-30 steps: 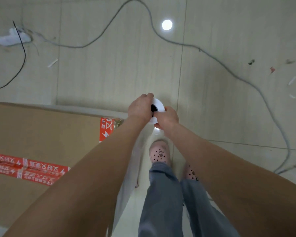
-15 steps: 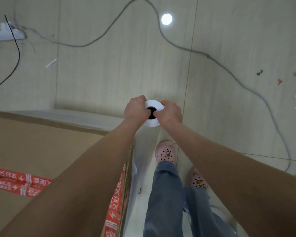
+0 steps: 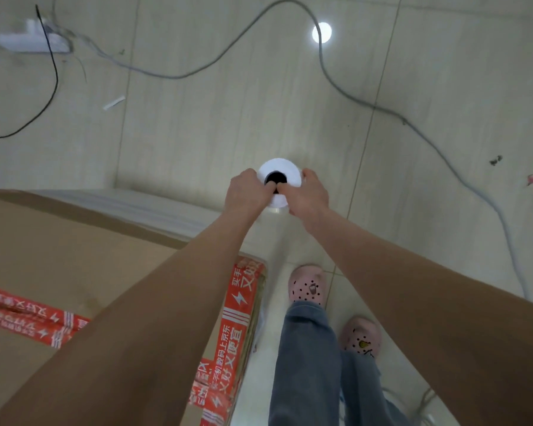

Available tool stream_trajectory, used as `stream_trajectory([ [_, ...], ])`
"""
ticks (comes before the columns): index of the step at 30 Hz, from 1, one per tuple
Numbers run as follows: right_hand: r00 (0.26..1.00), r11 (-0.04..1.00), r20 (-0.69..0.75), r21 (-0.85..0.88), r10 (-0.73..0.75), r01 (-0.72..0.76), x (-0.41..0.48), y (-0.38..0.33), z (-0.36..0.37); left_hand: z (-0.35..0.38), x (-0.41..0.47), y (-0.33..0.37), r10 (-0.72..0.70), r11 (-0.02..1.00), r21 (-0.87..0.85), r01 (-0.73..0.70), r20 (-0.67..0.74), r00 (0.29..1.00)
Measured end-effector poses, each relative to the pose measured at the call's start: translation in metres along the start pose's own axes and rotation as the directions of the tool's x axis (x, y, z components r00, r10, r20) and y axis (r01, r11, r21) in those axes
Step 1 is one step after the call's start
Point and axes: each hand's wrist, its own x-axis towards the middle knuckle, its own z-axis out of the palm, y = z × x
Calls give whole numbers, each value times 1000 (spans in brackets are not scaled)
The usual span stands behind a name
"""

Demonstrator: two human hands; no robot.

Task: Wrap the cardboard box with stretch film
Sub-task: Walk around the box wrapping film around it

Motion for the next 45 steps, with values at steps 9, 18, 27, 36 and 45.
stream_trajectory([
  [9,990,946,-28,-300,-139,124,14,-25,-11,-17,15,33,175,971,167,-173,6,985],
  [18,939,786,27,-539,-343,302,46,-68,-66,0,16,70,-115,978,-185,95,-101,988],
  [27,996,946,78,-317,-43,65,68,-77,-81,11,16,97,-221,951,-217,221,25,975],
  [36,980,901,122,-388,-155,191,83,-89,-115,2,37,140,-48,998,-51,42,-120,992],
  [45,876,731,118,-507,-467,458,99,-124,-130,3,44,157,-241,946,-255,199,-149,959],
])
